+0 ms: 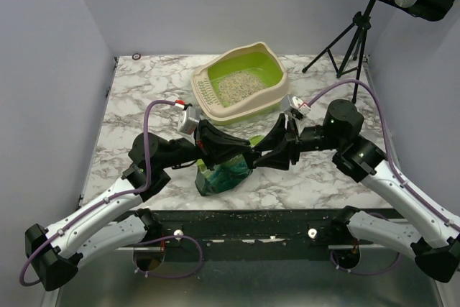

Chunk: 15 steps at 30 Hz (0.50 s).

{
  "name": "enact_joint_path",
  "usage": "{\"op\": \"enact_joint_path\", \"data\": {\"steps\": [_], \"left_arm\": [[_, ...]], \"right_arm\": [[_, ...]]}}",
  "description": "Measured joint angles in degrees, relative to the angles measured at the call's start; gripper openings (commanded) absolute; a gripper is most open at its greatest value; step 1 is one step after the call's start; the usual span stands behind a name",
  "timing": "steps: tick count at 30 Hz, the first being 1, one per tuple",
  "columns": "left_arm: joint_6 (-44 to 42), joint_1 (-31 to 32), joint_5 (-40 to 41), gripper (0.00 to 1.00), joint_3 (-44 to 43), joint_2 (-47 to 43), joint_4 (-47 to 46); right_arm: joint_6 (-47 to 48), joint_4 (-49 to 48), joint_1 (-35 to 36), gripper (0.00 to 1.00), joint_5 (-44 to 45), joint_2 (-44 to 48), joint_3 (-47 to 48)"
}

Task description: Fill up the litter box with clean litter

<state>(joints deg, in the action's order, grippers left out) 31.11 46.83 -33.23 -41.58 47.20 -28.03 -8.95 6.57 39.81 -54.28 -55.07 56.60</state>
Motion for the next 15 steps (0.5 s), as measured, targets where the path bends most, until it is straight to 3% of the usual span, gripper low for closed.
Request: {"op": "enact_joint_path", "data": {"steps": [15], "left_arm": [[0.0, 0.0, -0.6, 0.00, 0.0, 0.0, 0.0]], "right_arm": [[0.0, -0.2, 0.0, 0.53, 0.0, 1.6, -0.5]]}}
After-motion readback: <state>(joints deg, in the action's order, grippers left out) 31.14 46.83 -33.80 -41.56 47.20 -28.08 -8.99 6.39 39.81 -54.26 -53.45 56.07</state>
